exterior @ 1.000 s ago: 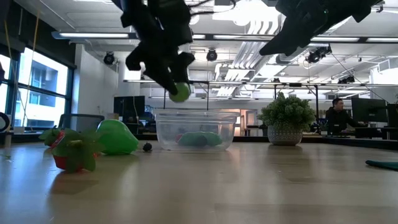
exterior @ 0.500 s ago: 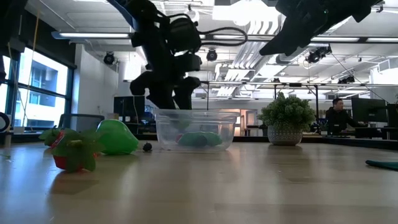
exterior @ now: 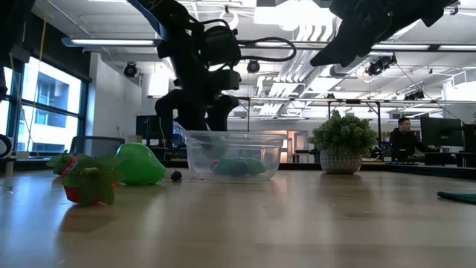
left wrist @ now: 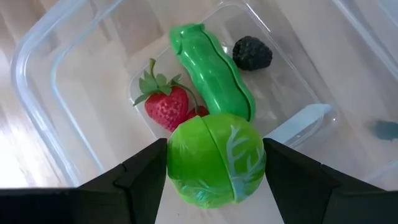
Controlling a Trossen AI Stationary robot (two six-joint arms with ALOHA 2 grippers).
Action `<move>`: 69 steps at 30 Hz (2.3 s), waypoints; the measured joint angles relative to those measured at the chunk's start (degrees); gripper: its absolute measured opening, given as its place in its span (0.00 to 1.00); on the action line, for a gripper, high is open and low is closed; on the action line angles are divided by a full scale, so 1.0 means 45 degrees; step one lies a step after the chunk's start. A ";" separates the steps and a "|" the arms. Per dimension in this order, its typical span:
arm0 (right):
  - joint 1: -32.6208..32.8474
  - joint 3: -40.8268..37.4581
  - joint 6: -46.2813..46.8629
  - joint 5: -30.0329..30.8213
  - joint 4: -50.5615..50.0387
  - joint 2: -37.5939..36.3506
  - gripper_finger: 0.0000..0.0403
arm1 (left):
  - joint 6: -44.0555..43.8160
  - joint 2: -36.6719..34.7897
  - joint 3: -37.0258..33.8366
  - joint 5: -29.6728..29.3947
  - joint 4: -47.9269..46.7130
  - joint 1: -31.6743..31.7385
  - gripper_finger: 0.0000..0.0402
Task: Pick and placing Produce into tupperware
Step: Put the cabbage into the transparent bin, then put the red cherry into the transparent bin
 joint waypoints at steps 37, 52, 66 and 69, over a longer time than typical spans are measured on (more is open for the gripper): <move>0.0005 0.0000 0.0001 -0.0004 -0.0004 0.0000 0.00 | -0.0184 -0.0005 0.2839 -0.0981 -0.3816 -0.0034 0.67; 0.0001 0.0000 -0.0002 -0.0003 -0.0099 0.0000 0.00 | -0.1587 -0.3679 0.2585 -0.2434 -0.7084 0.1581 0.58; 0.0005 0.0000 0.0001 -0.0004 -0.0125 0.0000 0.00 | -0.3695 -0.5413 -0.2579 -0.0989 -0.4308 0.7548 0.54; 0.0005 0.0000 -0.0003 -0.0004 -0.0139 0.0000 0.00 | -0.3445 -0.5367 -0.3149 -0.0651 -0.4233 0.8310 0.54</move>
